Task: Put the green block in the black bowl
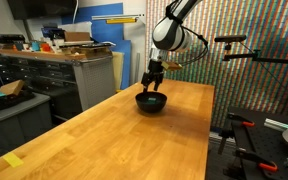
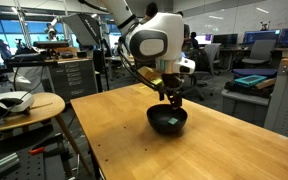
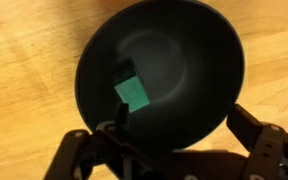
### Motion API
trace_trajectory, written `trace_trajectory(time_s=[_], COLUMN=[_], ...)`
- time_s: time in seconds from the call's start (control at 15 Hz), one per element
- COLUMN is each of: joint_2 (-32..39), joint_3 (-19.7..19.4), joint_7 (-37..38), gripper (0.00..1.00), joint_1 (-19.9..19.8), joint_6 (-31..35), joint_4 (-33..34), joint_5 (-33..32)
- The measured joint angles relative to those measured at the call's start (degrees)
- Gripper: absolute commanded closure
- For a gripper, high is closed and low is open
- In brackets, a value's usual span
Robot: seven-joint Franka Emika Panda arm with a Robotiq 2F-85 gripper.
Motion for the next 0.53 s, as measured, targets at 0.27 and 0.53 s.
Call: trace_trajectory(time_s=[0.27, 0.53], joint_2=[-4.66, -10.32], joint_3=[-0.44, -2.69], joint_7=[0.42, 2.58], gripper=[0.0, 0.0], joint_1=[0.2, 1.82], joint_6=[-7.97, -14.43], joint_4=[0.03, -0.57], joint_5=[0.21, -2.92])
